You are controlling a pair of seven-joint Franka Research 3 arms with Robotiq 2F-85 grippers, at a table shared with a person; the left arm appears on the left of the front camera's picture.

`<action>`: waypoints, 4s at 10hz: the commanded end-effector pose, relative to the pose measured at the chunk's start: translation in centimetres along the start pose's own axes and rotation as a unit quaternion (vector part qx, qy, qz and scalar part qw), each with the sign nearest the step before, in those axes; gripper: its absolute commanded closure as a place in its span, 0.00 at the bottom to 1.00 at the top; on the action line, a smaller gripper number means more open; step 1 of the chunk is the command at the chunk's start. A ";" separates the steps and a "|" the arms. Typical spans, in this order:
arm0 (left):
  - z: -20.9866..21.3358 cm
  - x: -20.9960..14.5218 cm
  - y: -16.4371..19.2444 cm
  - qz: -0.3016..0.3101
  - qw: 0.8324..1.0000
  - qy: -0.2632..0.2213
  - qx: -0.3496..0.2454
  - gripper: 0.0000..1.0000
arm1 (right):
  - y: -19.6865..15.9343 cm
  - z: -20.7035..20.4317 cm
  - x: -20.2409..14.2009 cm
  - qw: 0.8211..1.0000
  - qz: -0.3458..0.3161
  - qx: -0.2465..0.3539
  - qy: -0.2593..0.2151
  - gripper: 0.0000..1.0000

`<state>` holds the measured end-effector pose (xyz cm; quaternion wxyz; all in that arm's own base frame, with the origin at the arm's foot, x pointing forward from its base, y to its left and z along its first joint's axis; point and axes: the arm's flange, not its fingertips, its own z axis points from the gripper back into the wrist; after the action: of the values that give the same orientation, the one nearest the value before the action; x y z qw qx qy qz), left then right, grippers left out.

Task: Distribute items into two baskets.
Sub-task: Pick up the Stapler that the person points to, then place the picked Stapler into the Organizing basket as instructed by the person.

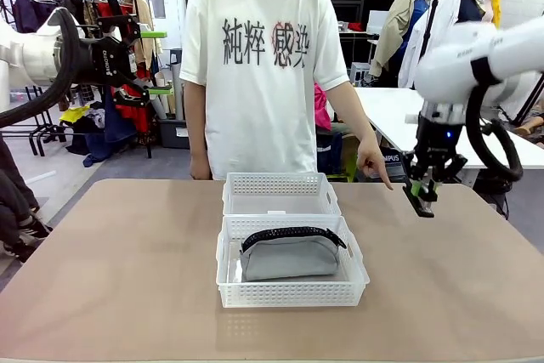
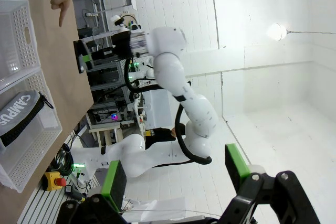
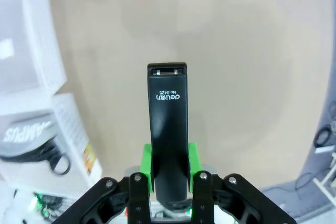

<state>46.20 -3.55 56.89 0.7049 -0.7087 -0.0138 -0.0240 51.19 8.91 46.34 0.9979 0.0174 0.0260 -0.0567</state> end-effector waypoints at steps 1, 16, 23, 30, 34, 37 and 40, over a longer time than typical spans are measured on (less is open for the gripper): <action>0.1 -0.4 -0.3 0.003 1.000 0.003 -0.003 0.00 | 1.8 4.6 0.6 1.000 -0.007 0.016 0.021 1.00; 0.1 -0.4 -0.3 0.003 1.000 0.003 -0.003 0.00 | 5.7 22.0 -0.7 0.995 0.029 0.048 -0.077 1.00; 0.1 -0.4 -0.3 0.003 1.000 0.003 -0.003 0.00 | 5.7 22.0 -0.7 0.995 0.029 0.048 -0.077 1.00; 0.1 -0.4 -0.3 0.003 1.000 0.003 -0.003 0.00 | 5.7 22.0 -0.7 0.995 0.029 0.048 -0.077 1.00; 0.1 -0.4 -0.3 0.003 1.000 0.003 -0.003 0.00 | 5.7 22.0 -0.7 0.995 0.029 0.048 -0.077 1.00; 0.1 -0.4 -0.3 0.003 1.000 0.003 -0.003 0.00 | 5.7 22.0 -0.7 0.995 0.029 0.048 -0.077 1.00; 0.1 -0.4 -0.3 0.003 1.000 0.003 -0.003 0.00 | 5.7 22.0 -0.7 0.995 0.029 0.048 -0.077 1.00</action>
<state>46.20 -3.55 56.89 0.7050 -0.7087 -0.0138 -0.0240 52.48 13.71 68.17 0.9962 0.0620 -0.0525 -0.0321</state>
